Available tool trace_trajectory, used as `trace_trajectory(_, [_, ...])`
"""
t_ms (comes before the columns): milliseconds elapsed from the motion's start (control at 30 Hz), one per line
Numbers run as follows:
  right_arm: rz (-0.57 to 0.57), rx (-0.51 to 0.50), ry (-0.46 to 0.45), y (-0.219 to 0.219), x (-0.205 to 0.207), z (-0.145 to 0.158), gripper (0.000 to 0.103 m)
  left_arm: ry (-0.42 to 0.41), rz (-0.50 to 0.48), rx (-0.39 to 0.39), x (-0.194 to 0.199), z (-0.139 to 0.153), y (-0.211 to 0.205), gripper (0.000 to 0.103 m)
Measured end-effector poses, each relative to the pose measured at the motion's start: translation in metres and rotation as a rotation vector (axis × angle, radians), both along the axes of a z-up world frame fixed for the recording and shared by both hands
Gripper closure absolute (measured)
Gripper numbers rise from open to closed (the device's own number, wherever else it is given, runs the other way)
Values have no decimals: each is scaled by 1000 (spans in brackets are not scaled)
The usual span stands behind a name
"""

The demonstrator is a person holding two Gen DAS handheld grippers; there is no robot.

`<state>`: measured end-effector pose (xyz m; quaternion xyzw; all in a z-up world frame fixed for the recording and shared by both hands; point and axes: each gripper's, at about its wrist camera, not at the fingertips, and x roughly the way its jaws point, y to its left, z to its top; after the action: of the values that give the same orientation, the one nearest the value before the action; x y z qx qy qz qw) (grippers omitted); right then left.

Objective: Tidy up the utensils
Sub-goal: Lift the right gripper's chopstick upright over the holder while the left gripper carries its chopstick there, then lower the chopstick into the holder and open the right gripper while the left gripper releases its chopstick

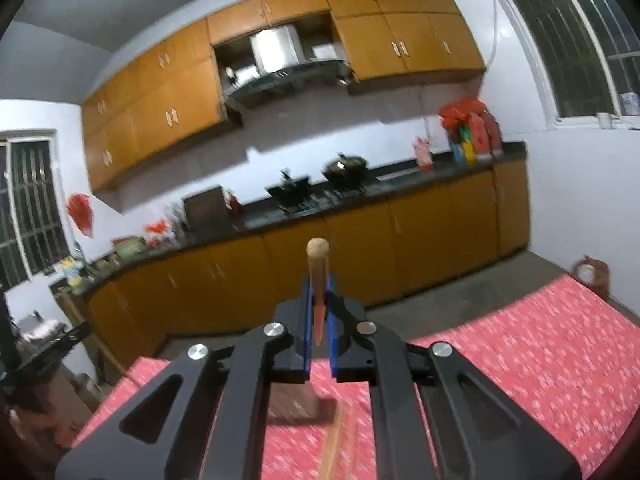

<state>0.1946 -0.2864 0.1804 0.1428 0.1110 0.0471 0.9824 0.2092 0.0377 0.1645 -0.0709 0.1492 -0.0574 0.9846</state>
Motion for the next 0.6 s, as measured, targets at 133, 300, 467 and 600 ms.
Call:
trace_trajectory(133, [87, -7, 27, 15, 13, 7, 95, -89, 5, -39, 8, 25, -16, 96])
trace_trajectory(300, [124, -61, 86, 29, 28, 3, 95, -168, 4, -73, 18, 33, -34, 96])
trace_trajectory(467, [155, -52, 181, 32, 52, -9, 95, -152, -11, -91, 37, 16, -50, 96])
trace_trajectory(600, [167, -63, 241, 39, 71, -20, 95, -106, -34, -86, 52, -1, -60, 96])
